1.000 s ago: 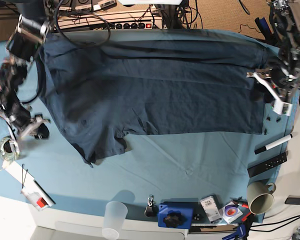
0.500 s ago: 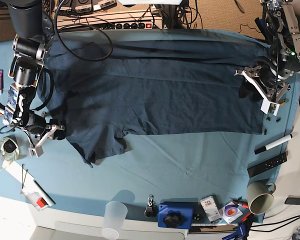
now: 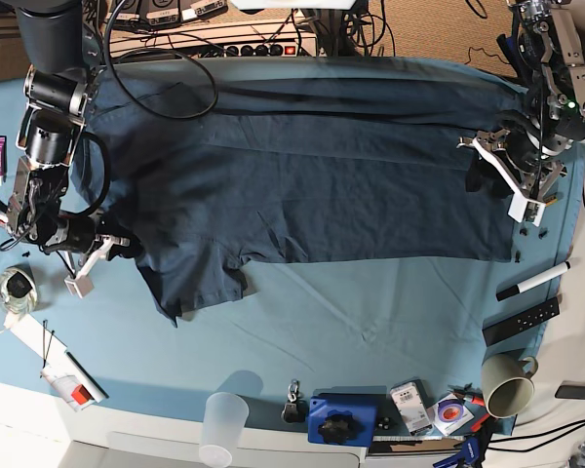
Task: Fold the T-shirt properly
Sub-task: 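Grasp the shirt's side edges near the sleeves with both grippers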
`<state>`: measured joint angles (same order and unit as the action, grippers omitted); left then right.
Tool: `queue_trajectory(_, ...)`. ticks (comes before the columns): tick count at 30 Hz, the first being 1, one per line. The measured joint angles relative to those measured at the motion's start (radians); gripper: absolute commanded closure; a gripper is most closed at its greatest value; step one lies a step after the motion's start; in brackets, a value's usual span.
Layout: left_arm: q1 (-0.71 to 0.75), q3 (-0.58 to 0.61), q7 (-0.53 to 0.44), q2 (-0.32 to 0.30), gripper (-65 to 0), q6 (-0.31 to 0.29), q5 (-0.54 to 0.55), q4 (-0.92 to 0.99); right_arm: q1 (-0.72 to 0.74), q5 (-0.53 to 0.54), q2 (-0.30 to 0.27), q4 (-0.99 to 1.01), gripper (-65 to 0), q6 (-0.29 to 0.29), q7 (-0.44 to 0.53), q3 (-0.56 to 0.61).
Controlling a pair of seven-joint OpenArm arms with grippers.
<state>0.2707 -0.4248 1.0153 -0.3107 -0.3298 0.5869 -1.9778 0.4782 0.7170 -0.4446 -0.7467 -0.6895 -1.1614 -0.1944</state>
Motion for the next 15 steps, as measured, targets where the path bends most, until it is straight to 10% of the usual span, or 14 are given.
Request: queue_trajectory(15,0.001,0.000,-0.001,0.000,-27.5,0.000,0.000,0.000,-0.210,0.185,0.008,-0.333,0.0,-0.008,-0.170,0.004)
